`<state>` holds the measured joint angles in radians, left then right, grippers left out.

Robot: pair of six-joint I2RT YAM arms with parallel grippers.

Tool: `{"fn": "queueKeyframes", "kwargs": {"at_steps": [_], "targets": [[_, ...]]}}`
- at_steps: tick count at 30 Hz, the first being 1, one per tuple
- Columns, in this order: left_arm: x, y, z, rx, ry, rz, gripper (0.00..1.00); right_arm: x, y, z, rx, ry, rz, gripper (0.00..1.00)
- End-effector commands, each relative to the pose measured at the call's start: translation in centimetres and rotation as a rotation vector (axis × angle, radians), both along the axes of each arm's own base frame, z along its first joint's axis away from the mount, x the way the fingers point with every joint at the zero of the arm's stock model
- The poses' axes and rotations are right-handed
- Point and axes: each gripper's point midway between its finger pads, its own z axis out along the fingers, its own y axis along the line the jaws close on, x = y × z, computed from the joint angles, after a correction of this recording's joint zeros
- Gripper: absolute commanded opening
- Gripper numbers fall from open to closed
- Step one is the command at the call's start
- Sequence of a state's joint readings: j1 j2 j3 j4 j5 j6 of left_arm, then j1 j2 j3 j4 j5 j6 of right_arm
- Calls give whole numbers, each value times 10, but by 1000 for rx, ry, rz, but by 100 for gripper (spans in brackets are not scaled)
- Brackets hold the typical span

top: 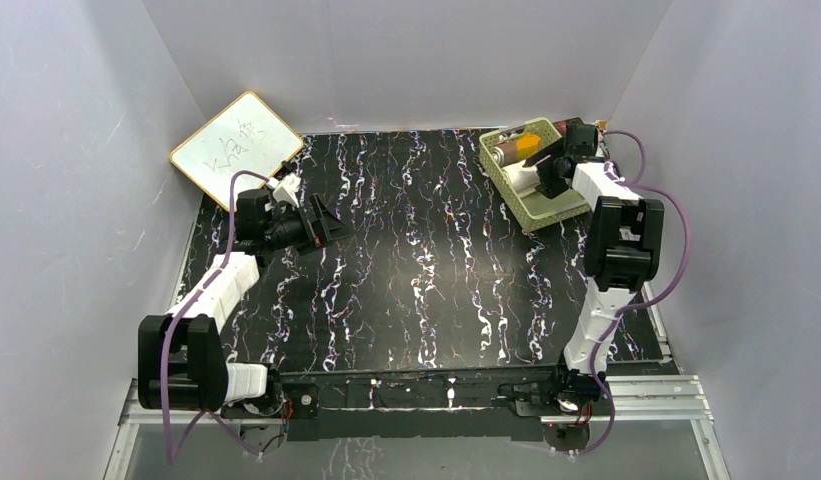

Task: Roll the towels
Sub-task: Place the towel in the bin.

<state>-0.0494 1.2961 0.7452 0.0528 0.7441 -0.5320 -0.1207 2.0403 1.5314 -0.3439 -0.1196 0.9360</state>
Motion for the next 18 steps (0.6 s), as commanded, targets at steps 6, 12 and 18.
{"fn": "queueKeyframes", "kwargs": {"at_steps": [6, 12, 18], "targets": [[-12, -2, 8, -5, -13, -37, 98, -3, -29, 18, -84, -36, -35, 32], [-10, -2, 4, -6, -2, -34, 98, 3, -33, 5, -76, -21, -28, 10], [-8, -1, 1, 1, 9, -29, 98, 13, -31, -12, -50, -7, -11, 0]]}}
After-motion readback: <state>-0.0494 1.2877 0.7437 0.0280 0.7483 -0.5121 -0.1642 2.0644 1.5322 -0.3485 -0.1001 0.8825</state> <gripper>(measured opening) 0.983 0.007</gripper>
